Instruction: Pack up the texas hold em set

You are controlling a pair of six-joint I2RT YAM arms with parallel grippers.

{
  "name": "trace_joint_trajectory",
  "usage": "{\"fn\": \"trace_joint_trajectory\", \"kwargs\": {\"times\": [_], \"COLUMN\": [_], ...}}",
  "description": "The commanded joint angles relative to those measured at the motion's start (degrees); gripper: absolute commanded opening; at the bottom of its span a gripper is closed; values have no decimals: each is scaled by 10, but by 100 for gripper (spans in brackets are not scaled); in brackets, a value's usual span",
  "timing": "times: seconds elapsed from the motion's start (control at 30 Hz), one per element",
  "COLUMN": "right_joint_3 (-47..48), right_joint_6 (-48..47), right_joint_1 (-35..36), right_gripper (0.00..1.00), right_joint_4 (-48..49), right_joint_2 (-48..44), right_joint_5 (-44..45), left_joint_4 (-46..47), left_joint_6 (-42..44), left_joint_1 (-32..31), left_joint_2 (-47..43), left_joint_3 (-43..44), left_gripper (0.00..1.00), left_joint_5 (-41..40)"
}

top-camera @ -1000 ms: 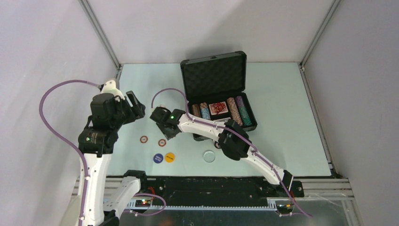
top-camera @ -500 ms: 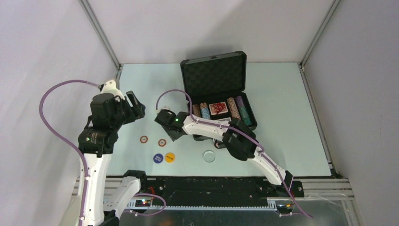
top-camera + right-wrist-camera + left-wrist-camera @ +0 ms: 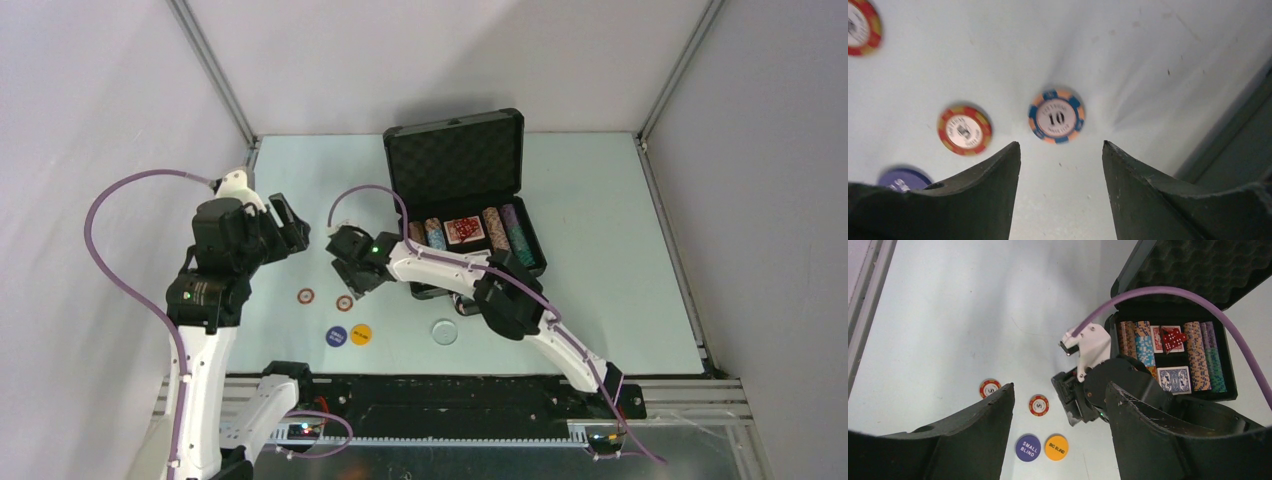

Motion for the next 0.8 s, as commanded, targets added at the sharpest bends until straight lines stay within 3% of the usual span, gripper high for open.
{"fn": "trace_joint_trajectory", "kwargs": {"times": [0.0,0.23,0.77], "right_joint_3": [91,112,105], "right_joint_6": [-4,-2,-10], "right_joint_1": [-3,-11,-9], "right_gripper": [65,65,46], "right_joint_4": [-31,-40,-67], "right_joint_2": [56,87,94], "right_joint_5": [-17,-30,12], "left_joint_4": [10,10,10], "left_joint_6": [10,11,12], "left_joint_1": [5,5,5], "left_joint_2": [-3,-2,-4], "left_joint_3": [1,1,-2], "left_gripper": [73,73,73], "left_joint_5": [6,6,4]}}
